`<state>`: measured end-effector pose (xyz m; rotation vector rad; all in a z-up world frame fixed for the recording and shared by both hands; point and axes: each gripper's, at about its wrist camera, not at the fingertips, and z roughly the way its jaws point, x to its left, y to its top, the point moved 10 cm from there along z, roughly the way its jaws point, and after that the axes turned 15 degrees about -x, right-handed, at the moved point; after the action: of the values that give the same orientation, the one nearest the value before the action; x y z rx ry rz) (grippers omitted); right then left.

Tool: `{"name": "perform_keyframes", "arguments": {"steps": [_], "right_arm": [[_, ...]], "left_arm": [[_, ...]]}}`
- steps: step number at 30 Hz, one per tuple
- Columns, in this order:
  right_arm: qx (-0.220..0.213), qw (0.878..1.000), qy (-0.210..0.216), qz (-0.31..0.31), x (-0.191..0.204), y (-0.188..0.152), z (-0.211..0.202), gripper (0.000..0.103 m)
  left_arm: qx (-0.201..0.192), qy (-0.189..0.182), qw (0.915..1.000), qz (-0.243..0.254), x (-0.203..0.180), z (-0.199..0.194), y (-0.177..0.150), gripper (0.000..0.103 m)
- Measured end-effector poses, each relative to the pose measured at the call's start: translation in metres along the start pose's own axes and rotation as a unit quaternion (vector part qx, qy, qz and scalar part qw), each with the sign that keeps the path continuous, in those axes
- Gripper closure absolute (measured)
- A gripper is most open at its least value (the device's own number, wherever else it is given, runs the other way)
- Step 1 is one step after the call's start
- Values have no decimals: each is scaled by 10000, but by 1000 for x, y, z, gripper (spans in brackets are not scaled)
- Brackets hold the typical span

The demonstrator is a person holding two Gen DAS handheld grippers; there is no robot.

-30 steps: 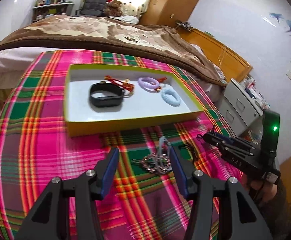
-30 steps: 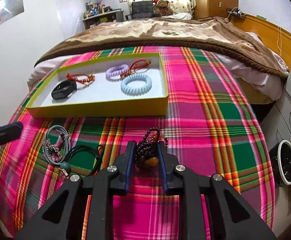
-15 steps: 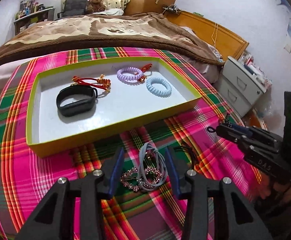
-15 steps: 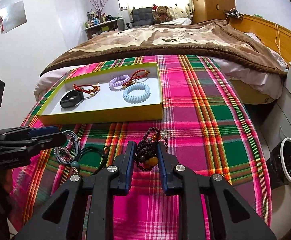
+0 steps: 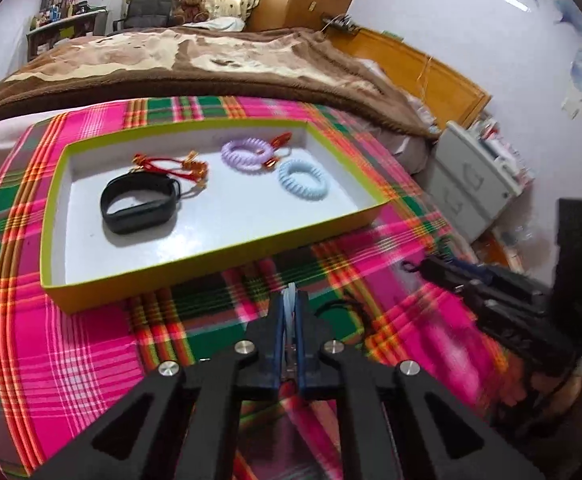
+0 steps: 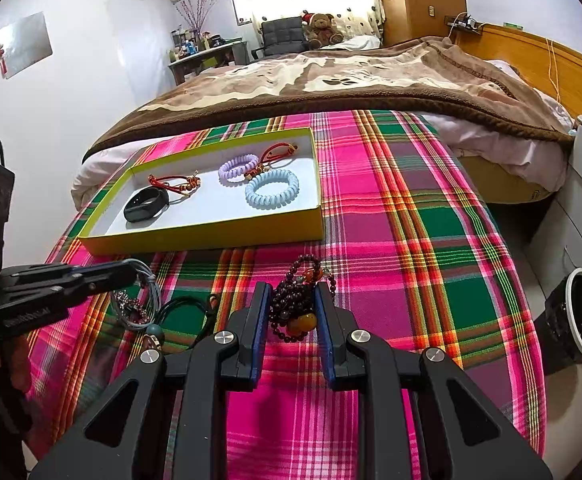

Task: Organize jewelry
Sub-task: 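Grasp the grey cord bracelet with the left tool while the right tool grasps the beaded bracelet, then carry both bracelets into the tray and open both tools to release them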

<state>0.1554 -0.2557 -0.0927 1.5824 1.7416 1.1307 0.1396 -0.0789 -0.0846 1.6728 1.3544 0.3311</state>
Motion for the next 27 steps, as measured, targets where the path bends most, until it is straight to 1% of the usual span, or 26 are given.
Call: {"name": "perform_keyframes", "arguments": {"steps": [5, 9, 12, 18, 24, 27], "right_arm": [[-29, 10000, -2, 6, 1, 2, -2, 80], [-70, 10000, 56, -4, 6, 5, -5, 80], [-115, 9999, 77, -57, 9, 10, -8, 80], [-265, 9993, 231, -122, 22, 32, -8, 80], [-253, 9982, 476, -260, 43, 52, 9, 80], [-217, 9974, 588, -353, 56, 60, 25, 80]], "left_arm": [[-240, -155, 9996, -30, -6, -13, 13, 98], [-349, -98, 9993, -62, -3, -17, 23, 98], [-413, 33, 9991, -81, 5, -20, 29, 98], [-575, 265, 9979, -149, 27, -26, 48, 98], [-640, 560, 9962, -212, 59, -26, 64, 98], [-636, 672, 9953, -298, 75, -22, 69, 98]]}}
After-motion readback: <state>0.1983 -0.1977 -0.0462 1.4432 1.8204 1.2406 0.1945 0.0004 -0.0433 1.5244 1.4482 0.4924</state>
